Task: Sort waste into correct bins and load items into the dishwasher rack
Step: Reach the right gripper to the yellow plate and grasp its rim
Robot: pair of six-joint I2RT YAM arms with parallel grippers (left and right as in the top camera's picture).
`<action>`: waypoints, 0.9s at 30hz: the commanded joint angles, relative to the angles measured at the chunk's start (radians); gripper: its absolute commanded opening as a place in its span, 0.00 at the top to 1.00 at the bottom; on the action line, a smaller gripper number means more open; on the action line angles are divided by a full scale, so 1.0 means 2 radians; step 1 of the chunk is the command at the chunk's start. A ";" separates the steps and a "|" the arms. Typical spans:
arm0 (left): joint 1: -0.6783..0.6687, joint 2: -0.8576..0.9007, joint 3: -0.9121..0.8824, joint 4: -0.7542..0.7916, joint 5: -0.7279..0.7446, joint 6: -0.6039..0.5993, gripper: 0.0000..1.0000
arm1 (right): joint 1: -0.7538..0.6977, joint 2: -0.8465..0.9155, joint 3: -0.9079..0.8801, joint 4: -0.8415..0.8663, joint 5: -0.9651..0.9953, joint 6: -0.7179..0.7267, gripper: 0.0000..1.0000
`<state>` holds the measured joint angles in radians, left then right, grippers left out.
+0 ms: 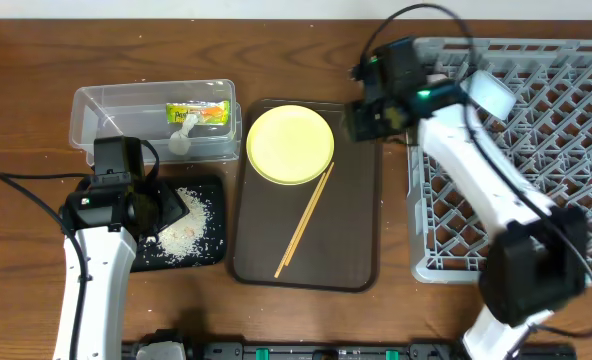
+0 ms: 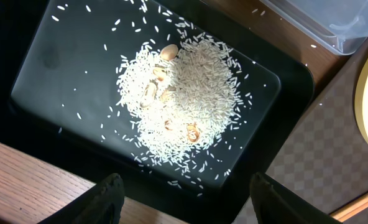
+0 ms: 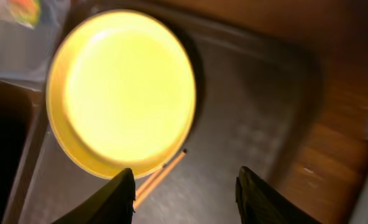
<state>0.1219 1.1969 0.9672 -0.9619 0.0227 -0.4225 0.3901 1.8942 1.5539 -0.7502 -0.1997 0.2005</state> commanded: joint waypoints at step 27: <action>0.002 -0.004 0.003 -0.001 -0.004 -0.005 0.32 | 0.023 0.124 0.002 0.104 0.043 0.085 0.99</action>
<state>0.1219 1.1969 0.9672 -0.9619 0.0227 -0.4225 0.4515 2.1830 1.5539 -0.5358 -0.1390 0.3676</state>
